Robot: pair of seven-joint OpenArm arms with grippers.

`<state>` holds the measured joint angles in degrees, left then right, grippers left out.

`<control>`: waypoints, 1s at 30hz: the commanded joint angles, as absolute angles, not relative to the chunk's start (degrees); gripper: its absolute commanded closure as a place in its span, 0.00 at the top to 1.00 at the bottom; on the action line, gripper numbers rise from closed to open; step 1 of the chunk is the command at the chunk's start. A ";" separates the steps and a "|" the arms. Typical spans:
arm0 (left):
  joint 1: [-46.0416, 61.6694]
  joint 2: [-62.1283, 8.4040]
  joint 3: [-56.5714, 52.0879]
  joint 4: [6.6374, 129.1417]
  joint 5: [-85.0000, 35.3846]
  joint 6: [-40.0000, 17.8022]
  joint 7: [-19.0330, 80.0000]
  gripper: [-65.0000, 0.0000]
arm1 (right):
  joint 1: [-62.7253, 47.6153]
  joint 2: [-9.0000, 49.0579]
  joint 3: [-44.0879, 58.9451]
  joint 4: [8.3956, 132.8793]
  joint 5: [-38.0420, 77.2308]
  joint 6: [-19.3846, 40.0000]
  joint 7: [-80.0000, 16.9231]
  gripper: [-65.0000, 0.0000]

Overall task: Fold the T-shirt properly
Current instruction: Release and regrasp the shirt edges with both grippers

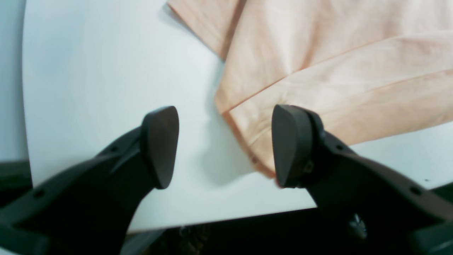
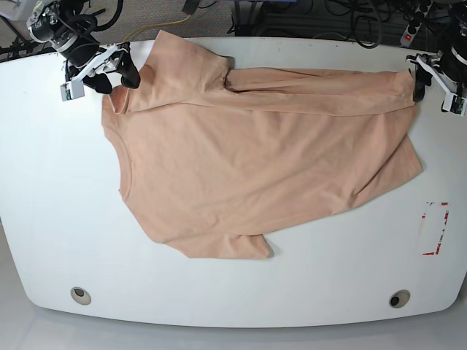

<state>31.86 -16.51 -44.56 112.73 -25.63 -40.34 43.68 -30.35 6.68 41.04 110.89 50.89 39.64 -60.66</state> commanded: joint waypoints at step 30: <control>28.97 -15.16 -46.20 111.16 -26.15 -40.00 42.95 0.60 | -27.91 0.57 34.07 101.14 36.26 40.00 -59.38 0.30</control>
